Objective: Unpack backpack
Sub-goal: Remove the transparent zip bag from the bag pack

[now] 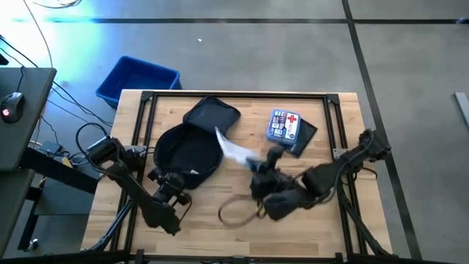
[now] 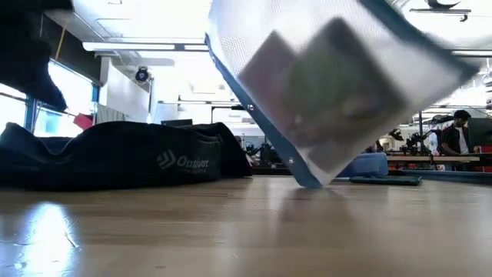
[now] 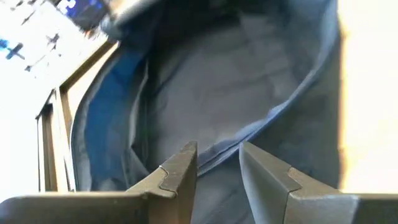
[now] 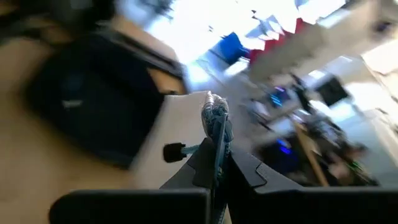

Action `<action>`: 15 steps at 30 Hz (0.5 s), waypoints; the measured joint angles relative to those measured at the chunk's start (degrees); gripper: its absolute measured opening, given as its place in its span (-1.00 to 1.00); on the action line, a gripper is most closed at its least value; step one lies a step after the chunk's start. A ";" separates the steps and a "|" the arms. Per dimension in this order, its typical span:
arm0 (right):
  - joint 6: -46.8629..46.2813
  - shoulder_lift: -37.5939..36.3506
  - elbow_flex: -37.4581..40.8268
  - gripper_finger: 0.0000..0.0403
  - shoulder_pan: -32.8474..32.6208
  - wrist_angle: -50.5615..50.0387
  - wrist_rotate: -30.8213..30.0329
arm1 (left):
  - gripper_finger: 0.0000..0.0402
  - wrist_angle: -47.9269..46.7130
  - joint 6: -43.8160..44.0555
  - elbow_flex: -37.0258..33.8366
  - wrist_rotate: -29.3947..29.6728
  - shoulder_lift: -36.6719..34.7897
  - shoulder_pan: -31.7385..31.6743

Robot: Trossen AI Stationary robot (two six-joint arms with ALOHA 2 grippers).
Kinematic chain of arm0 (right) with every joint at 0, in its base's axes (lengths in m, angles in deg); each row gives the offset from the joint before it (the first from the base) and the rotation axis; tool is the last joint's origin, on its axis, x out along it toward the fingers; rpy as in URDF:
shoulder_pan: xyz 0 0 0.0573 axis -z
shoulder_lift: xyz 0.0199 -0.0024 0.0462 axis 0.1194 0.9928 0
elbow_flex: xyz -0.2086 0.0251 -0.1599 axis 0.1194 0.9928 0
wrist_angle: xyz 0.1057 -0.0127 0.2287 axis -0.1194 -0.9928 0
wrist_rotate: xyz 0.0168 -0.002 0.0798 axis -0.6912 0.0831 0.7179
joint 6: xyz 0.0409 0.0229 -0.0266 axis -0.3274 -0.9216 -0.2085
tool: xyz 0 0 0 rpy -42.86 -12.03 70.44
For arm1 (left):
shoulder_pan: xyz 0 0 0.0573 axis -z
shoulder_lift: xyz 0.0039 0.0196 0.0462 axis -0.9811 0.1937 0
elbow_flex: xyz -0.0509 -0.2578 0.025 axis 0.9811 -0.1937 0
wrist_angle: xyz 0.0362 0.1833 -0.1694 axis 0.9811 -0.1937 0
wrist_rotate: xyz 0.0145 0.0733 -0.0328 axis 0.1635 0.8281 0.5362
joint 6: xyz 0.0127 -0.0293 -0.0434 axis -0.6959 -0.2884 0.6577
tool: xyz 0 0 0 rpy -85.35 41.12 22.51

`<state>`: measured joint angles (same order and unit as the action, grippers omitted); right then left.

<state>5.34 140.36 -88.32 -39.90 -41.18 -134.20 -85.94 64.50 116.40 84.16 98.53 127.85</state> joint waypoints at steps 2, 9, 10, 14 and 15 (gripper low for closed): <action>-2.03 3.06 0.00 -1.00 -1.59 -0.11 4.87 | -0.50 -2.04 0.07 3.19 2.35 -0.03 1.07; -11.71 18.07 0.10 -1.00 -4.72 1.60 14.14 | -0.50 12.74 -14.82 7.27 18.45 -0.01 4.88; -13.16 20.10 0.13 -1.00 -4.69 2.70 15.15 | -0.50 17.23 -19.52 7.11 20.71 0.13 5.09; -14.08 26.26 0.07 -1.00 -4.16 11.19 19.63 | -0.50 33.89 -38.75 6.94 23.17 1.35 4.45; -13.96 27.49 0.07 -1.00 -3.91 12.56 21.12 | -0.50 38.15 -43.14 6.94 22.48 1.65 4.02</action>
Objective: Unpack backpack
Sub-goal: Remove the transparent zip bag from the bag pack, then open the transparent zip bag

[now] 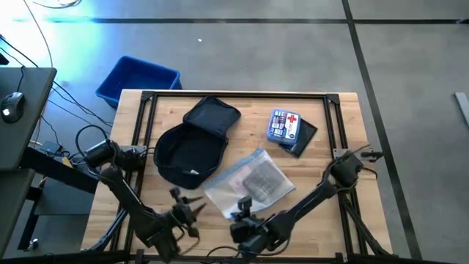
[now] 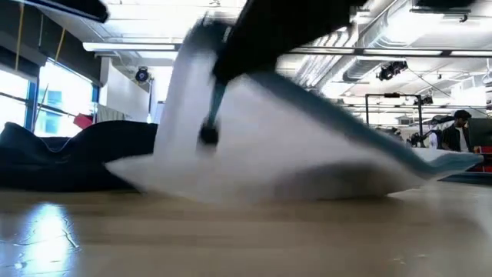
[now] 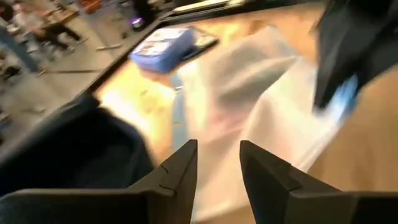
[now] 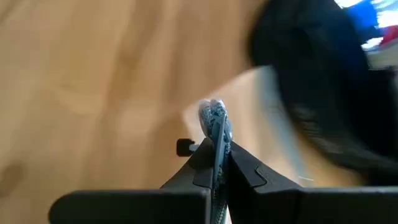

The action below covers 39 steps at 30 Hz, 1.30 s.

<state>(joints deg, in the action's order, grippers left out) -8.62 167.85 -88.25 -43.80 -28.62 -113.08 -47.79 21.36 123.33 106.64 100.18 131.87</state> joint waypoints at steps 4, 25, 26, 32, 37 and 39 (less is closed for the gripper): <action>-0.53 2.21 0.02 -1.00 1.05 1.83 7.42 | -0.50 17.49 -22.87 0.00 -9.31 1.85 -1.68; -0.48 2.08 0.02 -1.00 -0.16 6.56 7.91 | -0.52 39.13 -50.03 -0.02 -21.69 11.75 -7.31; -0.48 2.08 0.02 -1.00 -0.16 6.49 7.77 | -0.55 39.13 -49.41 0.00 -21.85 11.75 -7.68; -0.53 2.06 -0.04 -0.98 -0.16 3.17 6.80 | -0.95 38.66 -48.12 0.00 -21.93 11.77 -8.46; -3.96 2.06 -3.39 -0.66 -0.78 -9.90 2.61 | -0.99 35.86 -43.90 0.07 -17.87 11.75 -8.51; -7.43 2.06 -5.31 -0.46 -1.30 -14.78 2.15 | -0.99 34.36 -41.21 0.04 -16.82 11.75 -8.68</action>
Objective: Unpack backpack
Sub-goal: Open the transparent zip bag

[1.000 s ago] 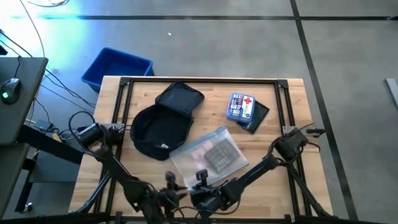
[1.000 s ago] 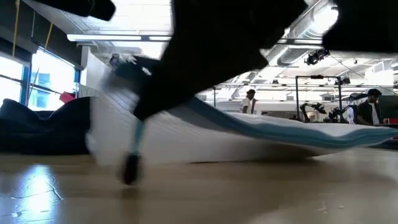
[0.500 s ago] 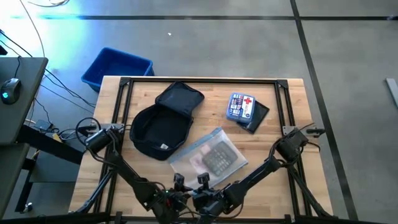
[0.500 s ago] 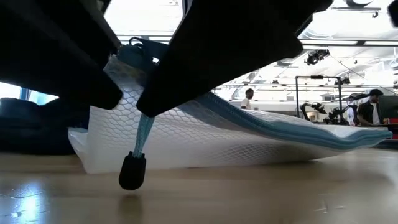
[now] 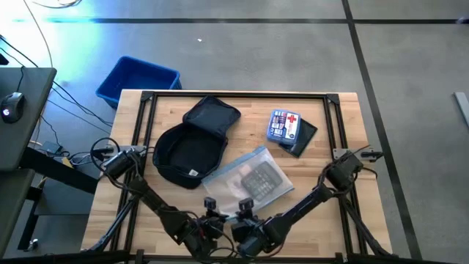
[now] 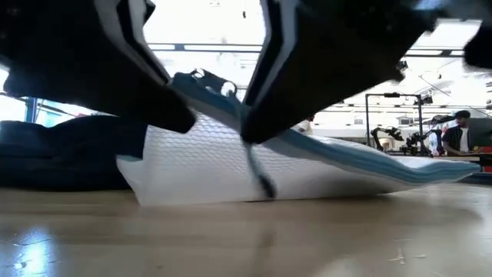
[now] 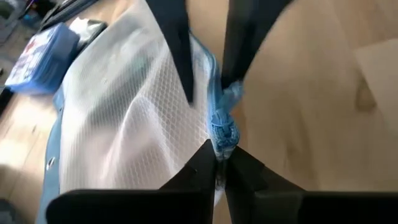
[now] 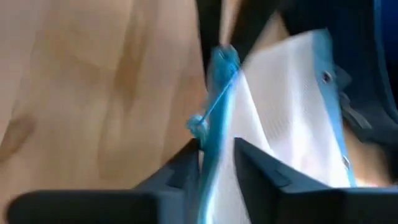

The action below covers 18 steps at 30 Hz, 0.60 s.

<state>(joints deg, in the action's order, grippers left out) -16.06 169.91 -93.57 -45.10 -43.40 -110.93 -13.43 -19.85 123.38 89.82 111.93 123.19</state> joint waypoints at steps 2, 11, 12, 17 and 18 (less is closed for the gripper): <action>-4.72 0.00 -1.96 -0.27 -0.79 -4.03 -0.53 | -1.00 -0.69 2.08 0.00 0.58 0.00 -0.33; -17.94 0.27 2.17 0.04 -5.95 5.07 -8.34 | -1.00 -1.05 6.53 0.00 3.16 0.00 -0.99; -18.81 0.33 2.45 0.03 -6.33 4.71 -8.21 | -1.00 -1.05 6.49 0.00 3.25 0.00 -1.03; -21.76 0.28 2.43 -0.07 -4.77 4.52 -7.65 | -1.00 -0.75 6.11 0.00 3.46 0.00 -1.35; -22.43 0.28 2.44 -0.09 -4.16 4.47 -7.52 | -1.00 -0.29 5.34 0.00 3.42 0.00 -1.38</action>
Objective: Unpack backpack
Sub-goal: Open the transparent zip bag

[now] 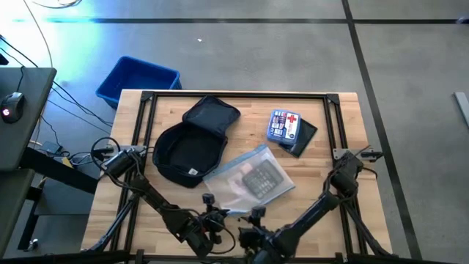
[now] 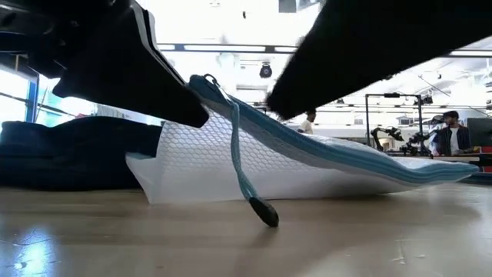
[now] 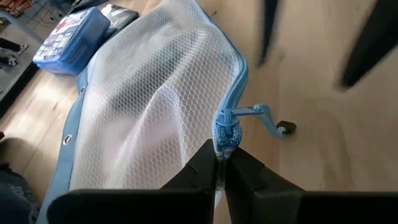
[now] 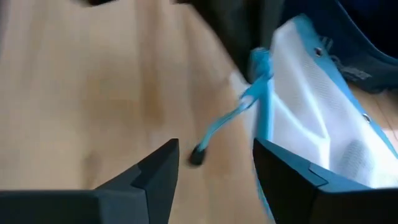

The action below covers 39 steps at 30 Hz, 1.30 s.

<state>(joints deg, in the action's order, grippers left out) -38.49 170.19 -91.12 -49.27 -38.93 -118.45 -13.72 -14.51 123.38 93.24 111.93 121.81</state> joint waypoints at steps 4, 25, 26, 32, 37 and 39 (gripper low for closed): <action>-0.41 -0.04 1.53 -0.17 2.07 5.17 -0.86 | -1.00 2.05 -3.23 0.00 -1.23 0.00 0.02; -7.51 -0.04 2.80 -1.00 2.40 -6.52 0.59 | -1.00 -2.50 -12.01 -0.07 3.83 -0.31 2.60; -9.83 -0.02 2.82 -1.00 2.40 -9.68 1.04 | -1.00 -2.80 -13.17 -0.07 4.30 -0.39 3.22; -19.16 -0.02 2.87 -1.00 3.32 -30.55 4.52 | -1.00 -8.32 -11.52 -0.04 4.85 -2.33 7.30; -24.16 -0.45 4.15 -1.00 2.93 -43.29 3.65 | -1.00 -20.40 -0.87 0.02 4.77 -4.05 9.26; -21.11 -1.99 7.77 -1.00 2.86 -40.11 3.74 | -1.00 -24.21 3.09 0.02 4.13 -4.09 9.38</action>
<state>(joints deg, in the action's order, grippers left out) -59.59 168.20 -83.36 -46.40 -79.05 -114.71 -37.93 -11.42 123.40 97.37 107.84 131.19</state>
